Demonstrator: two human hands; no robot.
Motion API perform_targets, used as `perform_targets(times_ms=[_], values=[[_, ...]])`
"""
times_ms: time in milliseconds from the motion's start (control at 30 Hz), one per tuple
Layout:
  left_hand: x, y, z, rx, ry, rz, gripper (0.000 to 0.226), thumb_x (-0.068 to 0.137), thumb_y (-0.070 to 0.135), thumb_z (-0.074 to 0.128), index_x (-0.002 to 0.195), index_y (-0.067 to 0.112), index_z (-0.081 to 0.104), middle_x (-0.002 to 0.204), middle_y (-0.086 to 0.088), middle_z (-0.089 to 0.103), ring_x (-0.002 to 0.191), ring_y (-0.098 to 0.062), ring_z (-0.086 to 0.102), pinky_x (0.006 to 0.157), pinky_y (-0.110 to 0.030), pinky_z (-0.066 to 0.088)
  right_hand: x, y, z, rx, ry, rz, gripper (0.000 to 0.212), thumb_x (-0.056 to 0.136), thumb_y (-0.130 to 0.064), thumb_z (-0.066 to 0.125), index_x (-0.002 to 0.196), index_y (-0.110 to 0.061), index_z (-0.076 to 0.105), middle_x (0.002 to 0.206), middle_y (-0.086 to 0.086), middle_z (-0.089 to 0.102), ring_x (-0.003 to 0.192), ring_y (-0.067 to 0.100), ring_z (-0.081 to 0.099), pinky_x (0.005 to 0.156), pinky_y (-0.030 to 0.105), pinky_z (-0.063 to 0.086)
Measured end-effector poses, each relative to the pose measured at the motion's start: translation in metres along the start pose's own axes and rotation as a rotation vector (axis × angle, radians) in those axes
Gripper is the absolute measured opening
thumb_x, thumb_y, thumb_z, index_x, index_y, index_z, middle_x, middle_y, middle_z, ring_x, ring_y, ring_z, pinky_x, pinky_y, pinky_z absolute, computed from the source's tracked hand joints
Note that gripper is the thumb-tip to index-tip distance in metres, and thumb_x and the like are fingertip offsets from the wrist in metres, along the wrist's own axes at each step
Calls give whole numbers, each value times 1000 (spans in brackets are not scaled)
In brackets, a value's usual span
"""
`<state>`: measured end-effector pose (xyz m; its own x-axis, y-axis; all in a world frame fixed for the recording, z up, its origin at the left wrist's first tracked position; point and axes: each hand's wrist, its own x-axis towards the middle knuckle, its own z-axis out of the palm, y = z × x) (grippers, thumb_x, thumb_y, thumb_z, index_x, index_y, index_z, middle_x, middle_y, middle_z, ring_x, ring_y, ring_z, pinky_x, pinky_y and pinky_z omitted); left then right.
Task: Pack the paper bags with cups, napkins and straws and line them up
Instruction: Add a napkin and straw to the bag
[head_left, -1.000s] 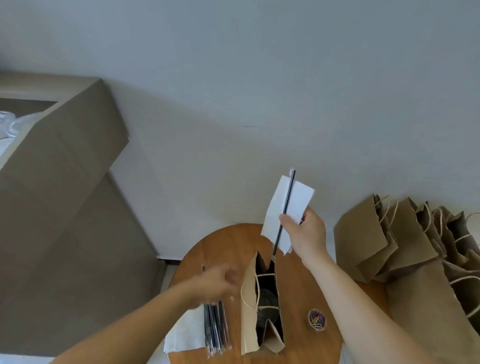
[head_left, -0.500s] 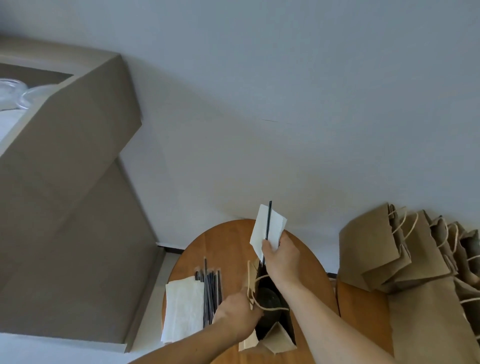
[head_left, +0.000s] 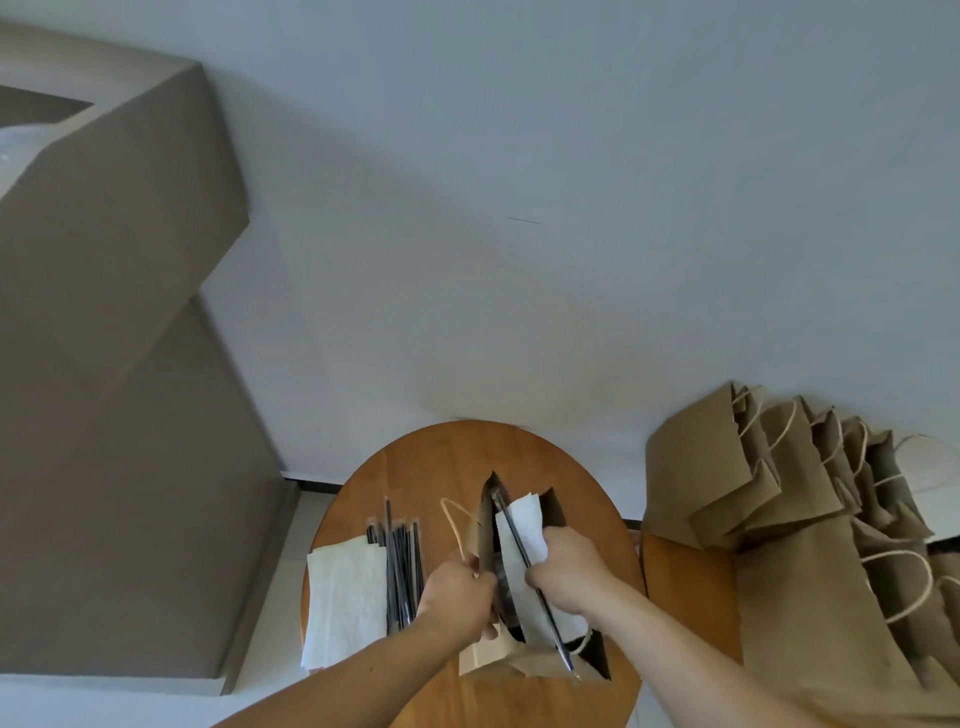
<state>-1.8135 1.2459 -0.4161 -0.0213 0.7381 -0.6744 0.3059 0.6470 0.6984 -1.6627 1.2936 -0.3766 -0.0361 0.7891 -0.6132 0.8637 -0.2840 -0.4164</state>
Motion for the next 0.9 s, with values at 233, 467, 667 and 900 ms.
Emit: perform_targets(times_ms=[233,467,667,900], values=[[-13,-2,-4,93,-66,58,23,98,21,42,119,18,51,80,-5,69,57,-17,70,61,-28,59,29,-25,25,-78,-15,127,12,92,-7,51,85,-15,51,81,-1,52,69,13,51,57,23,42],[-15,-2,3,98,-26,29,24,97,17,49,121,17,51,88,-5,71,59,-13,71,63,-27,61,61,-55,20,0,-89,203,13,94,-7,48,95,-6,61,93,10,62,80,26,61,80,37,57],[-13,-10,-13,61,-34,1,19,95,22,48,113,17,53,84,-7,72,57,-14,71,68,-36,62,69,-25,53,292,-47,352,28,100,-35,47,92,-10,57,90,11,61,80,27,58,83,40,48],[-9,-23,-13,61,-14,-19,12,97,24,51,108,21,53,80,-5,72,57,-13,70,69,-36,62,70,16,75,164,4,380,17,100,-13,48,107,-4,61,95,8,61,95,30,58,83,34,46]])
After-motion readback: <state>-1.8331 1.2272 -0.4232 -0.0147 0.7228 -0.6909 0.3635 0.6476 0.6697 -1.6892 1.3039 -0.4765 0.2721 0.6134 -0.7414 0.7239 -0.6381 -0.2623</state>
